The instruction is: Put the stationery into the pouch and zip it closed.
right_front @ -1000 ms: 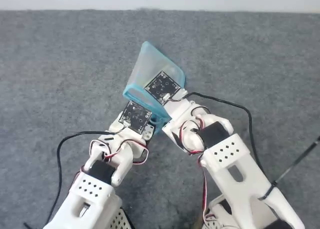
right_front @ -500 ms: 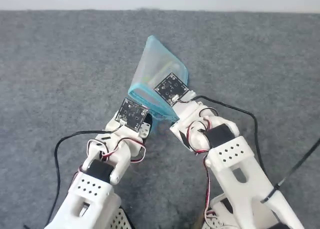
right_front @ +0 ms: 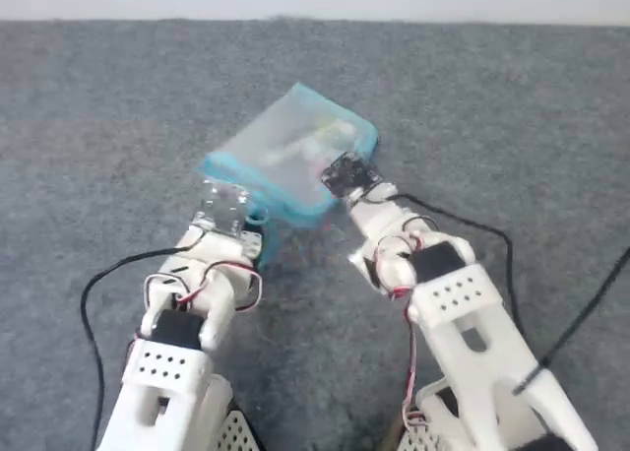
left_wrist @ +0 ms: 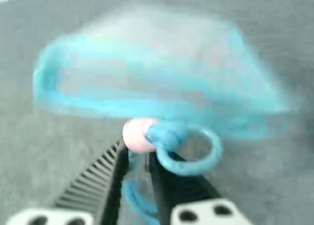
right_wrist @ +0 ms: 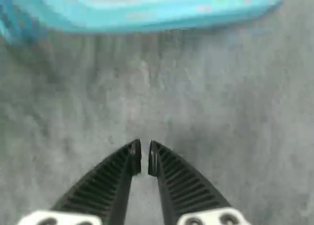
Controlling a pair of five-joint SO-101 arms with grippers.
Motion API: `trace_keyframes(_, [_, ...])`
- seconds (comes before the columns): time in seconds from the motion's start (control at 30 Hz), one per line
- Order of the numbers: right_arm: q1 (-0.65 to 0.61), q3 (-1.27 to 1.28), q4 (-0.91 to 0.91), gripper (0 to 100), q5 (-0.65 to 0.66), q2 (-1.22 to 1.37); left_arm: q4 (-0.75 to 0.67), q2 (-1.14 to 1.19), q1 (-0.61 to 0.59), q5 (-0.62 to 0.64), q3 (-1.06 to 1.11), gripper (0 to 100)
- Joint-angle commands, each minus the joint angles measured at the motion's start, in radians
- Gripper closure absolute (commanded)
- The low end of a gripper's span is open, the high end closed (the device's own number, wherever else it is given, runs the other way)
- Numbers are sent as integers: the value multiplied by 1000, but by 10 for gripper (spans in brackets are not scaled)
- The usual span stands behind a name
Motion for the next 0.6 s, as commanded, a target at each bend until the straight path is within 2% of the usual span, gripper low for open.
trace_keyframes(0.0, [16,-9,5,992,15,-21,-5,-44,-18,23,-76,991])
trace_keyframes(0.4, [7,20,-28,991,20,-27,17,-44,-11,21,-79,991])
trace_keyframes(0.57, [-81,48,-81,950,61,-33,44,-44,-5,17,-94,991])
